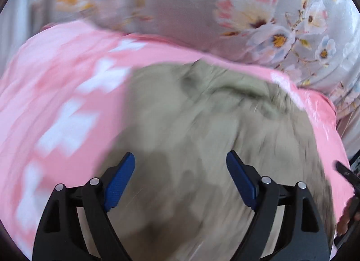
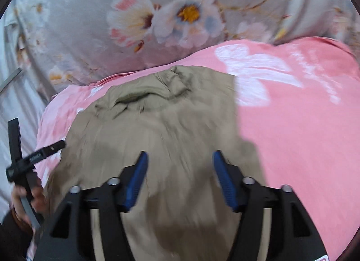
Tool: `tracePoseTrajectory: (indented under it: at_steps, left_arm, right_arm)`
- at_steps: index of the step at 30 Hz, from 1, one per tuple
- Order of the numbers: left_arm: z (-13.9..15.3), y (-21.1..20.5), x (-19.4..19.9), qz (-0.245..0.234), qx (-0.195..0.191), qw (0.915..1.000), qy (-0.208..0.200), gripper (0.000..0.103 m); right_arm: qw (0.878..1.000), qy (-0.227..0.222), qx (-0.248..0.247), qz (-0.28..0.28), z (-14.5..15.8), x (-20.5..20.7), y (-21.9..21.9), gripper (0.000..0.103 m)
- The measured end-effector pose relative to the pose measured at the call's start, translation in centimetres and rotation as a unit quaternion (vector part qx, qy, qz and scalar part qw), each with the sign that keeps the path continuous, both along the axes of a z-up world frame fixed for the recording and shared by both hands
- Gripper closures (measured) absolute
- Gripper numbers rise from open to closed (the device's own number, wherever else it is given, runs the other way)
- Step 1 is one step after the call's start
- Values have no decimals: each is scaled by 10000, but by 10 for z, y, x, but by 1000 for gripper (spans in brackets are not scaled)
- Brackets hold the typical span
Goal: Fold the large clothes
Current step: 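Release the jacket with both grippers and reposition over the hem, then grasp the jacket hem with both grippers and lift it toward the collar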
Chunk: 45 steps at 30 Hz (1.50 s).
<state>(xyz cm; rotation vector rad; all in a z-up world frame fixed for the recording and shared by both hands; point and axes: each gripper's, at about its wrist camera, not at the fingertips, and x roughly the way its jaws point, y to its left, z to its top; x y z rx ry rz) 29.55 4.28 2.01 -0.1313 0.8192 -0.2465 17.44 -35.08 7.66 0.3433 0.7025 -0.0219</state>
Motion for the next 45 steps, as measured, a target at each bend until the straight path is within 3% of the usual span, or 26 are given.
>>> tracePoseTrajectory:
  at_steps: [3, 6, 7, 8, 10, 14, 18, 19, 20, 21, 23, 29, 33, 38, 42, 45]
  left_arm:
    - [-9, 71, -61, 362, -283, 9978, 476, 22]
    - [-43, 130, -109, 531, -1010, 9849, 1301, 22]
    - [-51, 139, -120, 563, -1181, 9814, 1407, 23]
    - [-54, 147, -142, 541, -1382, 9811, 1242, 24]
    - [-52, 146, -160, 525, -1283, 9831, 1193, 24]
    - [-49, 129, -178, 162, -1585, 9794, 1240, 27]
    - [-52, 113, -183, 296, -1239, 9841, 1235, 60]
    - [-50, 113, -185, 301, -1261, 9841, 1211, 67]
    - [-48, 114, -187, 279, -1310, 9837, 1200, 83]
    - [-45, 114, -190, 300, -1308, 9840, 1168, 94]
    - [-36, 116, -194, 263, -1348, 9847, 1076, 98]
    - [18, 136, -241, 105, -1936, 9801, 436, 101]
    - [65, 163, -290, 6, -2276, 9738, 3, 101]
    - [131, 189, -336, 33, -2530, 9647, -727, 101]
    - [173, 180, -318, 24, -2384, 9638, -1195, 100]
    - [173, 159, -264, 82, -2058, 9737, -970, 100]
  right_arm:
    - [9980, 229, 393, -444, -7, -100, -20, 30]
    - [9905, 477, 878, -944, -26, -171, -33, 29]
    - [9880, 536, 1029, -1017, -33, -185, -34, 29]
    - [9846, 563, 1215, -1120, -41, -202, -33, 29]
    - [9801, 509, 1462, -1243, -50, -214, -29, 29]
    - [9667, 256, 2292, -1112, -62, -211, -15, 29]
    - [9720, 351, 2073, -1053, -67, -189, 8, 29]
    - [9738, 318, 1996, -1041, -66, -186, 12, 43]
    - [9743, 340, 2010, -961, -67, -181, 17, 58]
    - [9732, 374, 2070, -930, -68, -179, 20, 86]
    - [9717, 185, 2170, -920, -62, -183, 20, 94]
    - [9745, -841, 1981, -636, -1, -234, 26, 97]
    - [9778, -1566, 1353, -322, 60, -287, 41, 97]
    - [9646, -2379, 1133, -132, 127, -324, 46, 98]
    - [9574, -2528, 1369, -254, 149, -289, 25, 98]
    - [9635, -2142, 1492, -592, 134, -225, 6, 98]
